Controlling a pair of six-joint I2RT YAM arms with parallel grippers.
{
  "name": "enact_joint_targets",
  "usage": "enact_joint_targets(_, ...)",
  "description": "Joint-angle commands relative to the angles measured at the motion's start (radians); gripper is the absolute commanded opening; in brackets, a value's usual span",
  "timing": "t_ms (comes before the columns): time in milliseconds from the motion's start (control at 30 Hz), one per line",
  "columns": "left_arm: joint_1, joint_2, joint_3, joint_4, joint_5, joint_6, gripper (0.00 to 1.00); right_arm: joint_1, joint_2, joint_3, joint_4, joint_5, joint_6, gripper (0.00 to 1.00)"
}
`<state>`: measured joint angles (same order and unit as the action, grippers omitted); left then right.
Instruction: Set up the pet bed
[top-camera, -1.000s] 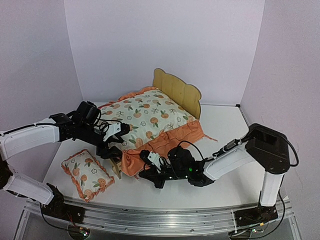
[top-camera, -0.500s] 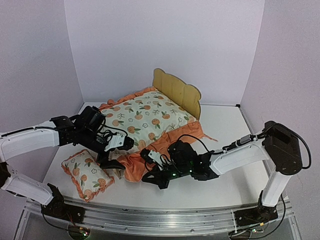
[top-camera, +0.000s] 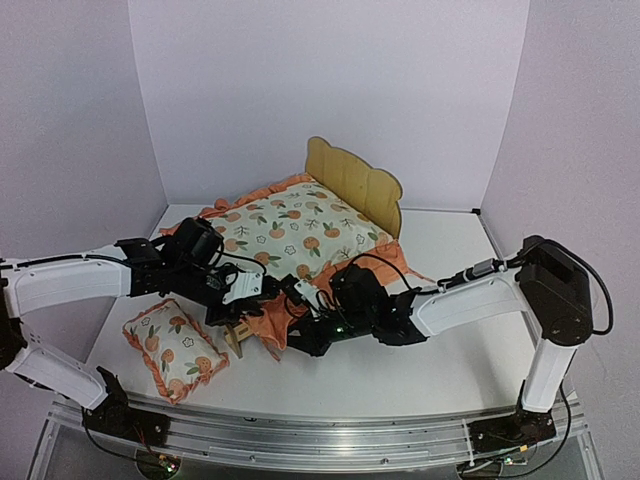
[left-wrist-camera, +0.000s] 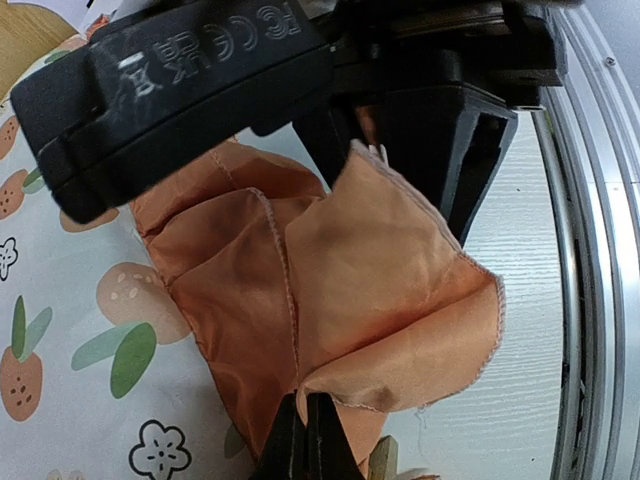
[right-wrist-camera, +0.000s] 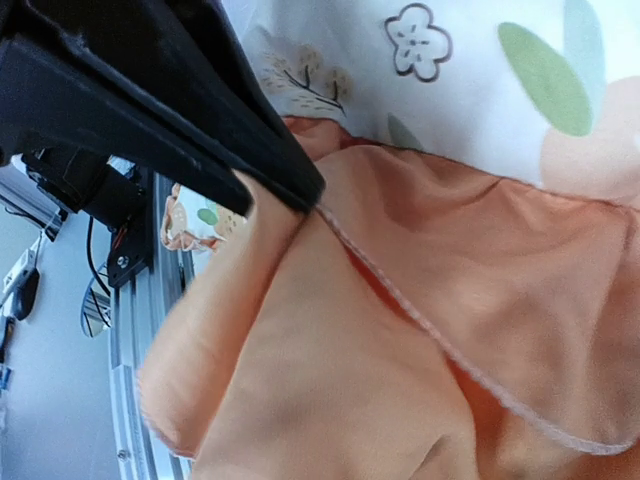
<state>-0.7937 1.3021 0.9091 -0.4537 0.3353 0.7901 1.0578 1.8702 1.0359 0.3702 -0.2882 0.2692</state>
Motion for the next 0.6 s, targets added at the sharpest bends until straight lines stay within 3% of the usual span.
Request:
enact_joint_targets(0, 0.026, 0.000, 0.092, 0.007, -0.022, -0.146, 0.00, -0.030, -0.041, -0.030, -0.047, 0.000, 0.052, 0.29)
enact_joint_targets(133, 0.097, 0.022, 0.125, 0.007, -0.008, -0.335, 0.00, -0.046, -0.101, -0.066, -0.092, 0.025, 0.035, 0.41)
enact_joint_targets(267, 0.161, 0.057, 0.135, 0.013, -0.023, -0.499, 0.00, -0.050, -0.101, -0.048, -0.129, 0.031, 0.011, 0.45)
enact_joint_targets(433, 0.165, 0.052, 0.099, 0.041, -0.003, -0.570, 0.00, -0.022, -0.086, -0.031, -0.130, -0.023, -0.025, 0.46)
enact_joint_targets(567, 0.165, 0.057, 0.085, 0.075, -0.011, -0.590, 0.00, 0.057, -0.046, -0.034, 0.000, 0.009, -0.102, 0.46)
